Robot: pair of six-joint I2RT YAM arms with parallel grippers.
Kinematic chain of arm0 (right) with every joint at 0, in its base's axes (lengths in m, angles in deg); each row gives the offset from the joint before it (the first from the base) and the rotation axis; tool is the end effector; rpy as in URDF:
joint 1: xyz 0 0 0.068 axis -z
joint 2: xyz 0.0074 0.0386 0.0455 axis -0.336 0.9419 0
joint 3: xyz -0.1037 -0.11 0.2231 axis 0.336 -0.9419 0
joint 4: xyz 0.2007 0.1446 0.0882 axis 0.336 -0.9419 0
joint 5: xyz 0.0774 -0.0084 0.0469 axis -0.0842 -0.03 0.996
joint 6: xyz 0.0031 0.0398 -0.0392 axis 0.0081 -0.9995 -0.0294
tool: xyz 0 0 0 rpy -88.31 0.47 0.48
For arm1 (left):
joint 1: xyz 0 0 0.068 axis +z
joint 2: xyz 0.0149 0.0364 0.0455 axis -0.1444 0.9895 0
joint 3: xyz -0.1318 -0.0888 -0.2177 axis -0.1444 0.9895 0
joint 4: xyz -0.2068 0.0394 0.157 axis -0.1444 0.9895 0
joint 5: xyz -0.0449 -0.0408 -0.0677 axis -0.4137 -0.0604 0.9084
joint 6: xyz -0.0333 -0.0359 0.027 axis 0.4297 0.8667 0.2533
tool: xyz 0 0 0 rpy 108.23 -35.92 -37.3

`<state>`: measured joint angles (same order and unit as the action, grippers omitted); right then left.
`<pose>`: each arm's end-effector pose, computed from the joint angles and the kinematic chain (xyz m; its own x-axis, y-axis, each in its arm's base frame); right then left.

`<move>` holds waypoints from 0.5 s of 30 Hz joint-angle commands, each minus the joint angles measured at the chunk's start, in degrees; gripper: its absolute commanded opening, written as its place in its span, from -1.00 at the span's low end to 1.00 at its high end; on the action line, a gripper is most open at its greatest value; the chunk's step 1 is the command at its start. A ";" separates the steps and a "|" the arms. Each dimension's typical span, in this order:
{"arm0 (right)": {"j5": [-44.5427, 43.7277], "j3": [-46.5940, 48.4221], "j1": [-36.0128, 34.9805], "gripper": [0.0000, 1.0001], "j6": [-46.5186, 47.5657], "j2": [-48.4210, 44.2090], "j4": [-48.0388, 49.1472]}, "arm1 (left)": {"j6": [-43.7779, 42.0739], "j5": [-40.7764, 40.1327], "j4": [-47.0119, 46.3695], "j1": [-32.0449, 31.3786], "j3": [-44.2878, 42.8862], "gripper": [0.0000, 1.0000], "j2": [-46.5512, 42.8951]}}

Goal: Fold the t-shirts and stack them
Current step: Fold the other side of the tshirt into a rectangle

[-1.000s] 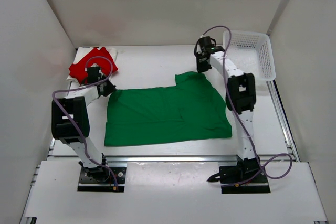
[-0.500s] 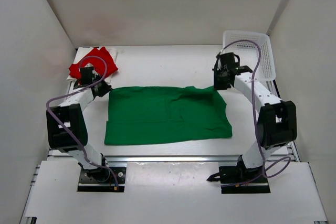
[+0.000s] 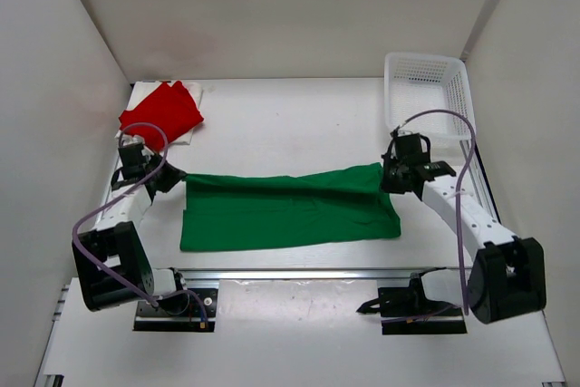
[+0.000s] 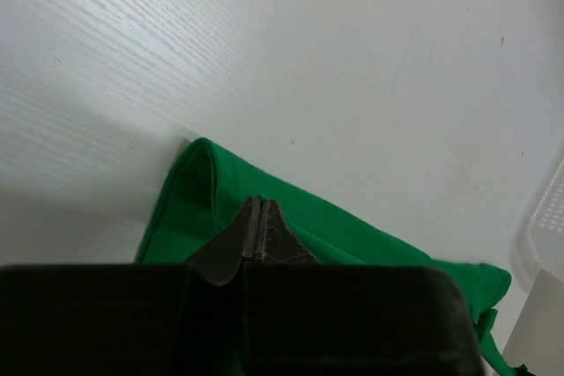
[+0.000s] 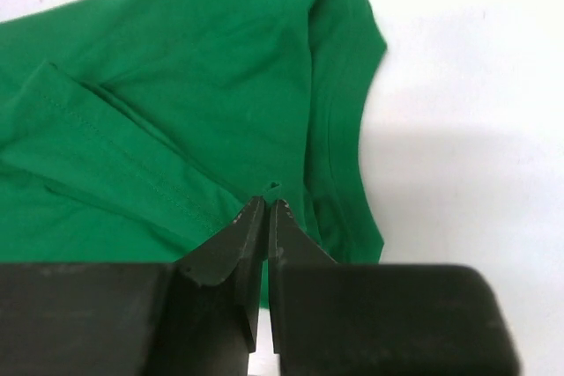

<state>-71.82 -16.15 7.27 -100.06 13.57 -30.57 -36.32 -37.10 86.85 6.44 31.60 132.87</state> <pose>0.2500 0.0540 0.2283 -0.8271 0.0901 -0.5549 0.0161 0.9905 0.1367 0.2618 0.0581 0.1878 -0.5258 -0.7302 -0.4363 -0.4709 0.6770 -0.5656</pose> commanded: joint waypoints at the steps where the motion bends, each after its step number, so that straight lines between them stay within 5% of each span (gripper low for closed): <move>1: -0.88 -3.81 -0.38 -1.00 -3.16 -4.87 1.62 | 0.28 2.84 -1.11 0.55 1.45 -1.00 -2.31; 6: -0.53 -10.74 -0.57 -1.00 -6.24 -8.65 0.57 | 1.67 5.72 -1.79 3.79 6.44 -1.00 -4.15; 10: 2.70 -15.31 -0.91 -0.96 -8.52 -11.38 1.09 | 4.74 8.73 -4.79 5.29 10.58 -0.77 -3.89; 15: 2.55 -15.69 -0.57 -0.64 -6.87 -13.58 1.10 | 7.65 9.52 -7.16 7.67 12.52 -0.03 -10.47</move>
<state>-69.81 -32.69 6.07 -107.21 1.77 -31.05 -31.00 -29.53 83.88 12.98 44.32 128.35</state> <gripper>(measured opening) 0.166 0.442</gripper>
